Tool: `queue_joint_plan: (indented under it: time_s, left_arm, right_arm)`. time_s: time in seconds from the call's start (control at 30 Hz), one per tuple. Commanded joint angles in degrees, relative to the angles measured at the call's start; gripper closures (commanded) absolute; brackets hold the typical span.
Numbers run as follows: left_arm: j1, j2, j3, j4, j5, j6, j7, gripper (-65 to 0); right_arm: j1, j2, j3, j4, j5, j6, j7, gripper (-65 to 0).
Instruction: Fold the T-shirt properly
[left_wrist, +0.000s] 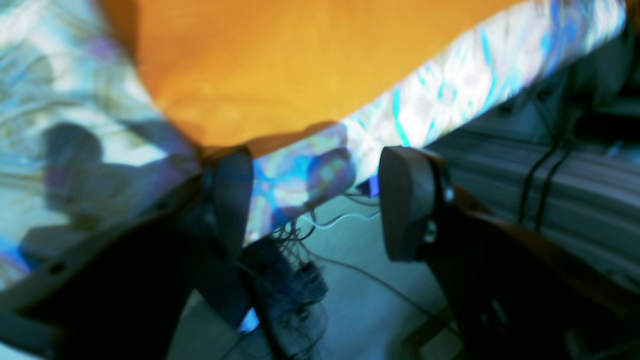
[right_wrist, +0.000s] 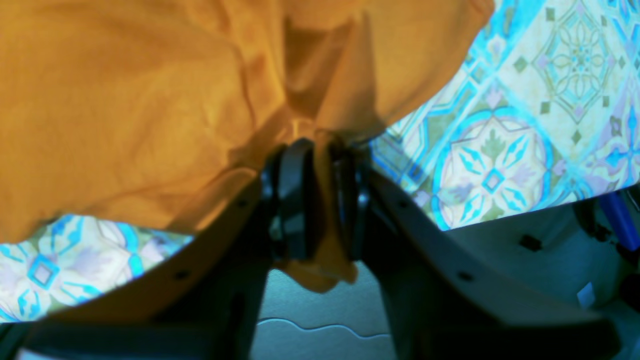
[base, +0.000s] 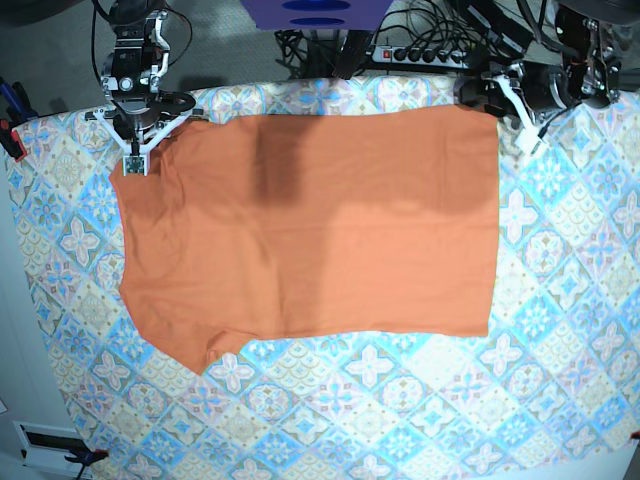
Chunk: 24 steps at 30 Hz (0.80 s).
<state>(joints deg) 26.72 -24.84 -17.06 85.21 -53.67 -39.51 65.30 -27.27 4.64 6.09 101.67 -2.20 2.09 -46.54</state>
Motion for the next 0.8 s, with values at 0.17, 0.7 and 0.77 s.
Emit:
queue_joint_plan:
  time_s: [0.17, 0.7, 0.77]
  left_arm:
    - [1.54, -5.36, -0.83, 0.64, -12.75, -0.49, 1.56, -38.8]
    - [0.66, -4.74, -0.83, -5.52, -4.22, -0.49, -1.87, -39.1]
    - [-0.74, -4.3, -0.48, -6.84, -3.87, -0.49, -1.96, -39.4]
  right_arm:
    - [0.06, 0.23, 0.2, 1.06, -0.13, -0.2, 0.87, -12.0]
    - [0.06, 0.23, 0.11, 1.06, -0.13, -0.2, 0.7, -12.0]
    - [0.06, 0.23, 0.11, 1.06, -0.13, -0.2, 0.7, -12.0]
